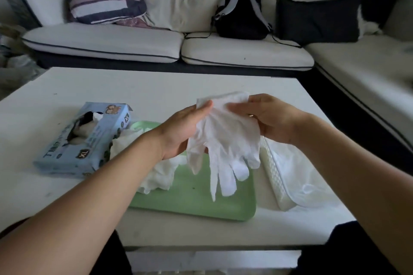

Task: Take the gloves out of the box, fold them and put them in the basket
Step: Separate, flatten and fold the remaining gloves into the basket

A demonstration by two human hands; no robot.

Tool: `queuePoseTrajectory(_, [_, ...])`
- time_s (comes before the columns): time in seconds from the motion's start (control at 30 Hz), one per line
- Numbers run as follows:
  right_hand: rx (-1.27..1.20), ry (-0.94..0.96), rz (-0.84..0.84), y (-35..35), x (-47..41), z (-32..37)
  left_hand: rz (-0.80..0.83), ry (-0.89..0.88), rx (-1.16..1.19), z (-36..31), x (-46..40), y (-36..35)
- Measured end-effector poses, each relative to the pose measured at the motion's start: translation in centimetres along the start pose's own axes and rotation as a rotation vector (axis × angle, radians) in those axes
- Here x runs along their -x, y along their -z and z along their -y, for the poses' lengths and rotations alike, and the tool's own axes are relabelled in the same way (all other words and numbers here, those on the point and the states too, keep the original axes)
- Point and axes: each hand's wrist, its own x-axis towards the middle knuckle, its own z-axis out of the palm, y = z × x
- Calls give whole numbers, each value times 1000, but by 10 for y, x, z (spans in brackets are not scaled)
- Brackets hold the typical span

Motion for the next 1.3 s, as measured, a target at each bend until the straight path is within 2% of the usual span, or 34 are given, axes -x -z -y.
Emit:
queuePoseTrajectory(0.13, [-28, -62, 27, 14, 12, -3, -132, -100, -240, 5, -4, -5])
queuePoseTrajectory(0.27, [-97, -142, 136, 14, 18, -9, -34, -120, -366, 5, -1, 2])
queuePoseTrajectory(0.33, [-115, -179, 173, 12, 16, -13, -51, -93, -389, 6, -4, 5])
queuePoseTrajectory(0.4, [-87, -212, 158, 10, 10, -20, -77, -39, -422, 10, -10, 7])
queuePoseTrajectory(0.5, [-17, -234, 46, 5, -3, -28, -146, 11, -532, 18, -21, 11])
queuePoseTrajectory(0.57, [43, -163, -72, 4, -12, -29, -244, -71, -536, 21, -29, 13])
queuePoseTrajectory(0.67, [92, 124, -238, 7, -22, -20, -290, -297, -354, 16, -38, 13])
queuePoseTrajectory(0.77, [197, 402, -276, 6, -19, -7, -298, -514, -342, 3, -34, 12])
queuePoseTrajectory(0.83, [308, 476, -260, 7, -13, -5, -288, -561, -429, 0, -29, 16])
queuePoseTrajectory(0.93, [632, 364, -160, 8, -11, -20, -131, -378, -558, 11, -22, 27])
queuePoseTrajectory(1.0, [846, 219, -25, 4, -11, -39, 40, -217, -742, 27, -19, 31])
queuePoseTrajectory(1.1, [1117, 127, 253, -13, -4, -72, 238, -29, -1062, 54, -11, 27])
queuePoseTrajectory(1.2, [1207, 119, 467, -29, 3, -89, 352, 26, -1378, 74, -7, 25])
queuePoseTrajectory(1.3, [1156, 75, 516, -36, 5, -90, 434, 36, -1496, 78, 2, 19])
